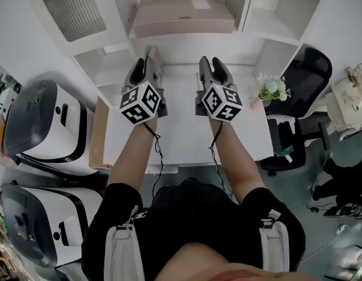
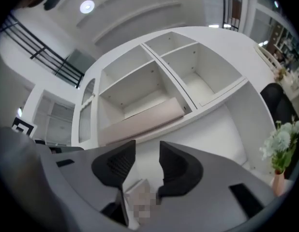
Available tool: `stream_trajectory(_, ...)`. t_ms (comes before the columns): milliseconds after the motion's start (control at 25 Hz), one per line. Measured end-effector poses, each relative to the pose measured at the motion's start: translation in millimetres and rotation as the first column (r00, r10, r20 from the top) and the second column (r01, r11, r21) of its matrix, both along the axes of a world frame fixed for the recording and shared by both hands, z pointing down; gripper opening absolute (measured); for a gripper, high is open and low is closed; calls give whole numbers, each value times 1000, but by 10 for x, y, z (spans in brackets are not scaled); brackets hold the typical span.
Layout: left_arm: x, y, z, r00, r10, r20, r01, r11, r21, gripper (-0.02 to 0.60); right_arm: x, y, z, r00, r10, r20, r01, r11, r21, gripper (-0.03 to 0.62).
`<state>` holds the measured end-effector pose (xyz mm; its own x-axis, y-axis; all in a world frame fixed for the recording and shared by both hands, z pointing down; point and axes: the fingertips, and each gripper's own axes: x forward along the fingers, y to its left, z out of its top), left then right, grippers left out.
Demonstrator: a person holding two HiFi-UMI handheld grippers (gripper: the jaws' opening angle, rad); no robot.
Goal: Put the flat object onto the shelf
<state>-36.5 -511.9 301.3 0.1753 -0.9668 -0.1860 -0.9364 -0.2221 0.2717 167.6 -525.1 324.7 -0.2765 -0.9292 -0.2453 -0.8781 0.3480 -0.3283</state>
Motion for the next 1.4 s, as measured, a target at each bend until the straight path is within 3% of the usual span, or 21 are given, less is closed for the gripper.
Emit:
stream_trajectory(200, 113, 193, 589, 995, 68, 68, -63, 995, -80, 20, -24, 296, 292, 991, 42, -126, -38, 999, 35, 2)
stream_trajectory(480, 182, 494, 1025, 980, 109, 168, -89, 989, -122, 17, -73, 581, 754, 984, 10, -181, -14, 1000, -25, -1)
stream_trajectory(720, 246, 573, 1100, 980, 118, 160, -95, 985, -143, 17, -67, 607, 913, 985, -7, -171, -6, 997, -77, -1)
stream_trajectory(1400, 175, 571, 925, 979, 116, 166, -95, 987, -128, 17, -53, 613, 888, 981, 14, -192, -27, 997, -66, 0)
